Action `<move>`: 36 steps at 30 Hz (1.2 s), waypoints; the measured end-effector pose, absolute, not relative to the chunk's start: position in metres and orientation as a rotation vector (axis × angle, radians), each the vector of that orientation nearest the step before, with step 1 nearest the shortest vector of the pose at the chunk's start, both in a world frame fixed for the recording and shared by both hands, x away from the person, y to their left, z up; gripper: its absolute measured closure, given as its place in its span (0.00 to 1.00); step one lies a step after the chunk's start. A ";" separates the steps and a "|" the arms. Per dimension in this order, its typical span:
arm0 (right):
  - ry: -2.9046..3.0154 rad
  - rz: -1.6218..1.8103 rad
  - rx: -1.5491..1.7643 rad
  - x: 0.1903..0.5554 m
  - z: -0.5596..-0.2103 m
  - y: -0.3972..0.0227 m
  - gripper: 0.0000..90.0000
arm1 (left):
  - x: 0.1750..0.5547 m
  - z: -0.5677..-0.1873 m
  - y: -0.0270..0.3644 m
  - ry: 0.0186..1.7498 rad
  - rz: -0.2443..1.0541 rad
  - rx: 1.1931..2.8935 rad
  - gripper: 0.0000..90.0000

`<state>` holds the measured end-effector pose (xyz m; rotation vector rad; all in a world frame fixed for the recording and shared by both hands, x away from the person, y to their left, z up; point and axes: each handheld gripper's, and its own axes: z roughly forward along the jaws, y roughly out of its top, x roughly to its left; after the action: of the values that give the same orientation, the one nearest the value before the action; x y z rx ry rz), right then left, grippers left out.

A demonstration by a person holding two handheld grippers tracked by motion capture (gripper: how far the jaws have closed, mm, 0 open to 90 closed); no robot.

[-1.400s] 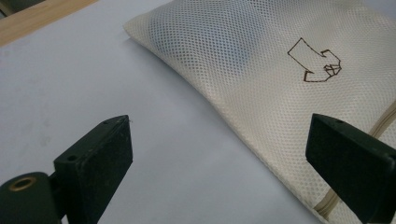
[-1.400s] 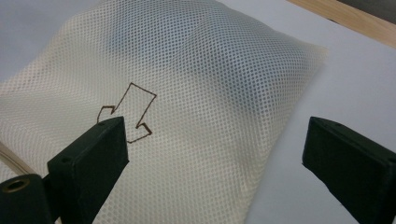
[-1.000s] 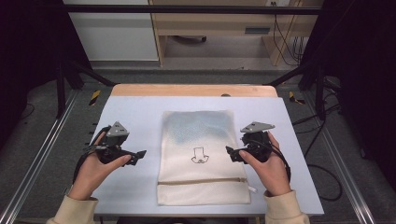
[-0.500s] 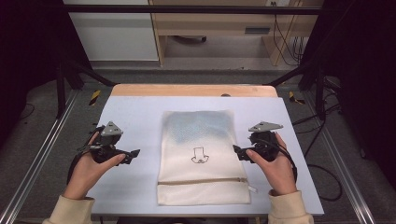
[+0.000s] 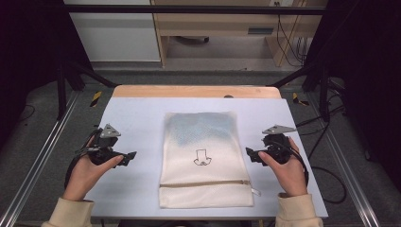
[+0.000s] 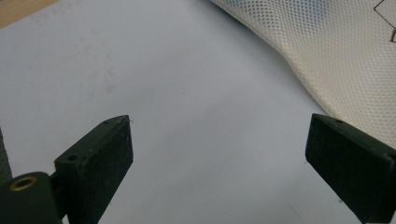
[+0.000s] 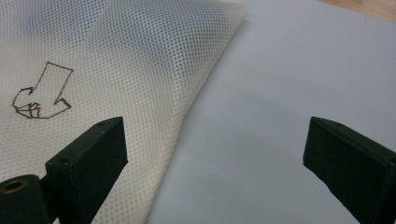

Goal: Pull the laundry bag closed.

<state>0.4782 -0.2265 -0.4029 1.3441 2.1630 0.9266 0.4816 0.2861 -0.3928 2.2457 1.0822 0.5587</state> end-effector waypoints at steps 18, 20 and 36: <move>2.136 0.885 1.427 0.477 -0.423 -0.255 0.07 | 0.481 -0.412 0.306 1.129 0.583 2.253 0.09; 2.131 0.888 1.441 0.477 -0.425 -0.257 0.07 | 0.480 -0.415 0.309 1.133 0.583 2.256 0.09; 2.120 0.883 1.480 0.469 -0.443 -0.277 0.07 | 0.478 -0.429 0.333 1.166 0.585 2.214 0.06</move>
<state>0.4688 -0.2768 -0.4428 1.4802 2.1202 0.8834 0.4779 0.3328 -0.4289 2.2142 1.1665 0.5853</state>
